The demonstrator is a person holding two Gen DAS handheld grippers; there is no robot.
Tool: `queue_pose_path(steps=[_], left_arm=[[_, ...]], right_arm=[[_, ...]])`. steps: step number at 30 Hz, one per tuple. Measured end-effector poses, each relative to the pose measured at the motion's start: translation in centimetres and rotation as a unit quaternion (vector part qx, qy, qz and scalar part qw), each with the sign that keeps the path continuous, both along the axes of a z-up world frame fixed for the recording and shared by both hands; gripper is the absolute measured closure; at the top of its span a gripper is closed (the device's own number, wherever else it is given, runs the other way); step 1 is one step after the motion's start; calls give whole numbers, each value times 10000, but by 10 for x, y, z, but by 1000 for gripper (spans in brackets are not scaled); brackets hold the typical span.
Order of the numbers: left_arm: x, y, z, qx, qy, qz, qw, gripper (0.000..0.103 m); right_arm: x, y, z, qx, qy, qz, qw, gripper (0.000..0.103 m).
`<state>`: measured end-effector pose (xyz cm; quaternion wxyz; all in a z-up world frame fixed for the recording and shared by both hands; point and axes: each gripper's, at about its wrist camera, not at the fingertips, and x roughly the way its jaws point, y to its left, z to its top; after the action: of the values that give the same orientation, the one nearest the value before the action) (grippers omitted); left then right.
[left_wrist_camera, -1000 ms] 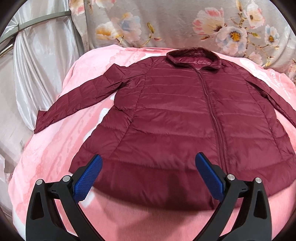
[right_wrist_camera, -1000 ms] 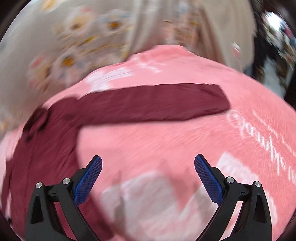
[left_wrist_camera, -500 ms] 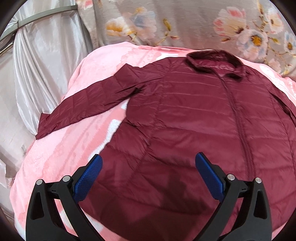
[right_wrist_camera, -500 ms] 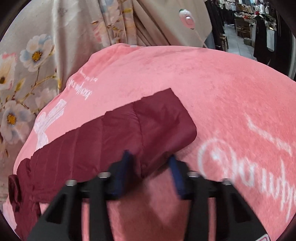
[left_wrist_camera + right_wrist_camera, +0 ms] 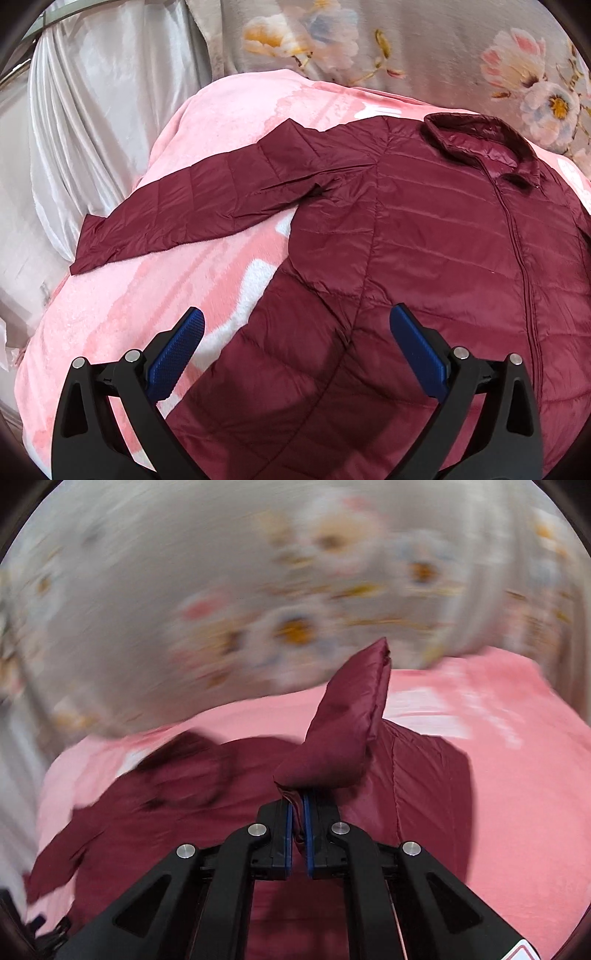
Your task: Fold large clothes
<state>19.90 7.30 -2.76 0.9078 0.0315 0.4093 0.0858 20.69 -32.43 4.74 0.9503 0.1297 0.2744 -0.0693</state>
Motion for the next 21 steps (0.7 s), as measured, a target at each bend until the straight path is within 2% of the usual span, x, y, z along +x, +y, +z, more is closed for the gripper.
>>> queue_pose_path(steps=[6,8,9,12,15,18,20,21], left_arm=[[7,11,-3,-92,24,10,10000,5],[9,15,-4,-114,40,13,9999,5],[10,16,-5,-124,42,12,9999,5],[12,19,-8,-127,51,4,9999,5],[13,20,-10,-162,69,-20,9998,5],[15,20,-13,-190,86,-64,9998,5],[16,18,-13,-200,89,-107,9997,5],[16,17,-13,-203,89,-124,9997,5]], right_arm=[[64,125,-45,-265,465,1302,9900,98],[70,139,-53,-248,548,1426,9880,98],[83,164,-71,-232,743,1663,9830,98],[87,200,-91,-328,949,1954,9756,97],[89,223,-102,-423,1044,2076,9717,92],[82,234,-98,-394,961,2233,9692,75],[72,232,-88,-270,742,2294,9701,57],[65,229,-78,-236,560,2293,9715,55]])
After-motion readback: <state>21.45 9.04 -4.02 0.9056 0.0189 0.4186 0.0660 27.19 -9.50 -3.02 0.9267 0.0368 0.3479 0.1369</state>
